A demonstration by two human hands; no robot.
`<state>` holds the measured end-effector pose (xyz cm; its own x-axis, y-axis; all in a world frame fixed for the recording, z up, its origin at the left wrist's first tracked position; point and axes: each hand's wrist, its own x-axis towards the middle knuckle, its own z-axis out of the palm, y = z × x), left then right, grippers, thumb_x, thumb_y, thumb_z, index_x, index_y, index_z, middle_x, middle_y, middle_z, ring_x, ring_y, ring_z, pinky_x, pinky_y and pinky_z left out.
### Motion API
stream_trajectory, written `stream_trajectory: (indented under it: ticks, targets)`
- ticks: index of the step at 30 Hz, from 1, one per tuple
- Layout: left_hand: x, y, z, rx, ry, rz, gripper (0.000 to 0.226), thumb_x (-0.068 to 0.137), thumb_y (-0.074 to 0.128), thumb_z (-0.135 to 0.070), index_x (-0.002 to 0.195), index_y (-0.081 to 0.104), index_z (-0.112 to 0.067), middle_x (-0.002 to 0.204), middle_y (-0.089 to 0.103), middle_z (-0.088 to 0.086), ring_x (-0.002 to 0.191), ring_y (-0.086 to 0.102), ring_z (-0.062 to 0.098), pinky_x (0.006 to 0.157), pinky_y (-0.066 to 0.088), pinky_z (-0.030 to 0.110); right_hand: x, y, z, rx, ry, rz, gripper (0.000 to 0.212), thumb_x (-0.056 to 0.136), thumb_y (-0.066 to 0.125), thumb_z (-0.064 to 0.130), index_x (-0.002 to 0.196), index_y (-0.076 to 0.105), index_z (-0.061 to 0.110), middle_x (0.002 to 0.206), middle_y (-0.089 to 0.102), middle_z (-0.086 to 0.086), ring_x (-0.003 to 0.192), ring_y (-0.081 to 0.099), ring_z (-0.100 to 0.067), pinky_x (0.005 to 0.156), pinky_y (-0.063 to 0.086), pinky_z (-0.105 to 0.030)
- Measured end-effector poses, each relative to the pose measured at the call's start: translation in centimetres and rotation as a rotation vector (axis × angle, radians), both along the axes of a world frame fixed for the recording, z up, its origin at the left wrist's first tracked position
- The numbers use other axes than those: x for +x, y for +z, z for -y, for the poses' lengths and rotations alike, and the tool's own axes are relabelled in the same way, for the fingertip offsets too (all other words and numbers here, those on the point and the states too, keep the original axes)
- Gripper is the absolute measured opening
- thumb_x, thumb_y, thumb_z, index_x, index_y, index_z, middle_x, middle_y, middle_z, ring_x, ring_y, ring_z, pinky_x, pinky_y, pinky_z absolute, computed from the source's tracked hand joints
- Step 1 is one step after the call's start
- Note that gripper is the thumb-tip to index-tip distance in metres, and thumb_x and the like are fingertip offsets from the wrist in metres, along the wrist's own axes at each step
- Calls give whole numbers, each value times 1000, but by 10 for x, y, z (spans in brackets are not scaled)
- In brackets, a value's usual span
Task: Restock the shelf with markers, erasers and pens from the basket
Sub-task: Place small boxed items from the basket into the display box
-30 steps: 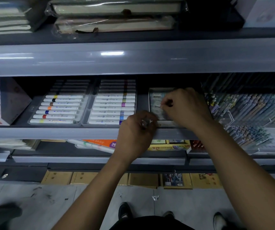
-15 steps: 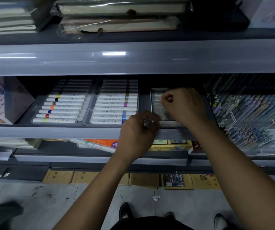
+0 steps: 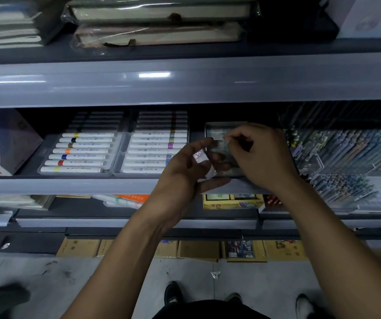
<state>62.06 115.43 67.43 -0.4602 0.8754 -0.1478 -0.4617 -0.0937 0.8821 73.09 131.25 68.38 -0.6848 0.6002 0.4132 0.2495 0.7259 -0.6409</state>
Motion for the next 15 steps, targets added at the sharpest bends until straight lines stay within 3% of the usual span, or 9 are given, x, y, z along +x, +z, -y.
stream_trajectory:
  ticks: [3,7,12,15]
  targets:
    - [0,-2,1,22,12,-92,34,105,52,6,137,56,-4,97,77,2,104,77,29,91,62,41,5,3,7,-26,90,-34,11,97,69,16,100,79,18,94,74,9,87,67,-4,76,55,-29]
    - [2,1,-1,-23,105,-88,28,100,66,-4,127,65,3,112,76,24,107,75,38,91,62,48,10,5,14,-97,254,-42,23,90,67,10,111,75,17,97,67,6,89,65,-14,75,56,-36]
    - [2,1,-2,-73,198,-88,24,97,70,-7,118,70,4,107,77,26,104,75,41,84,64,44,9,-1,19,-103,285,19,42,85,78,36,122,70,21,103,58,11,93,61,-12,79,55,-38]
    - [1,2,-1,-102,205,-59,25,103,64,-16,113,72,6,107,77,26,102,76,40,82,65,44,8,-2,20,-77,258,30,42,85,73,39,125,70,27,99,56,15,87,59,-8,76,54,-34]
